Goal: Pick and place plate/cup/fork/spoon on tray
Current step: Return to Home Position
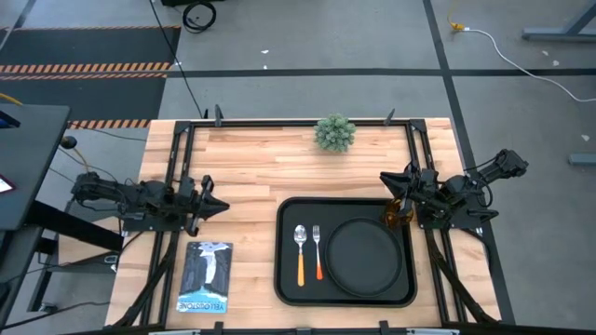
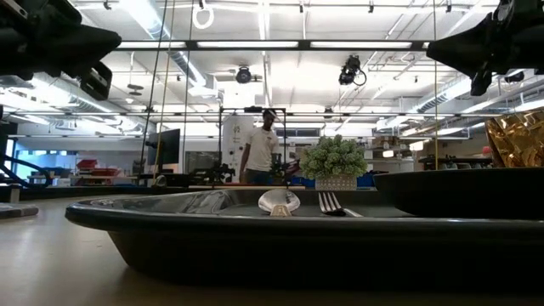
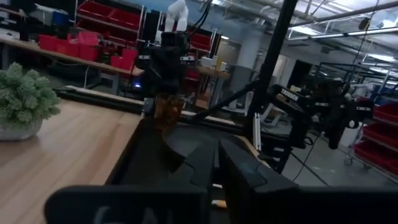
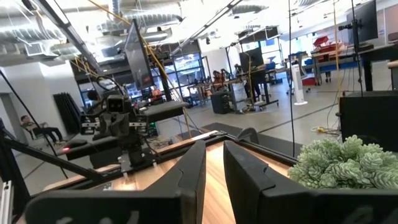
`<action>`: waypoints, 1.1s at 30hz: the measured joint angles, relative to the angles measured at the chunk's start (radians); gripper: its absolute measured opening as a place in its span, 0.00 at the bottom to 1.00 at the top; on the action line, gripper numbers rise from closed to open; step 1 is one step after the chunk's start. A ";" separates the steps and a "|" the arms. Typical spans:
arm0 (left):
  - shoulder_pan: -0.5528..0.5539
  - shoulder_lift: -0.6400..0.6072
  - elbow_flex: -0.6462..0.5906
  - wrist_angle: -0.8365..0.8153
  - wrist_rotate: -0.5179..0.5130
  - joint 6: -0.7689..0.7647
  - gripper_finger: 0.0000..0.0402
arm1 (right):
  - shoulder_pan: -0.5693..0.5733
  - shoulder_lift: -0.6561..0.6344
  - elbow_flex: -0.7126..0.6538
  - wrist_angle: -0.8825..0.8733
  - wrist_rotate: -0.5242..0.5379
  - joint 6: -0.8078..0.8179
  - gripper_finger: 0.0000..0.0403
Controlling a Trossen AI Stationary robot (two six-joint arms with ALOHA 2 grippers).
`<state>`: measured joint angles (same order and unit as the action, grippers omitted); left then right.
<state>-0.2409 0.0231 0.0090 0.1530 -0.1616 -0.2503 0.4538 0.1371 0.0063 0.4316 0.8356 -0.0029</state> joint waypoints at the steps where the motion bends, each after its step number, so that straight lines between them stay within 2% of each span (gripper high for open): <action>1: 0.000 0.003 0.000 -0.001 -0.001 -0.004 0.07 | 0.000 0.000 0.000 0.000 0.000 0.000 0.16; 33: 0.000 0.005 -0.001 0.006 -0.001 0.000 0.07 | 0.000 0.000 0.000 0.000 0.000 0.000 0.16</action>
<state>-0.2409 0.0280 0.0082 0.1589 -0.1627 -0.2504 0.4538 0.1371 0.0063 0.4321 0.8356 -0.0029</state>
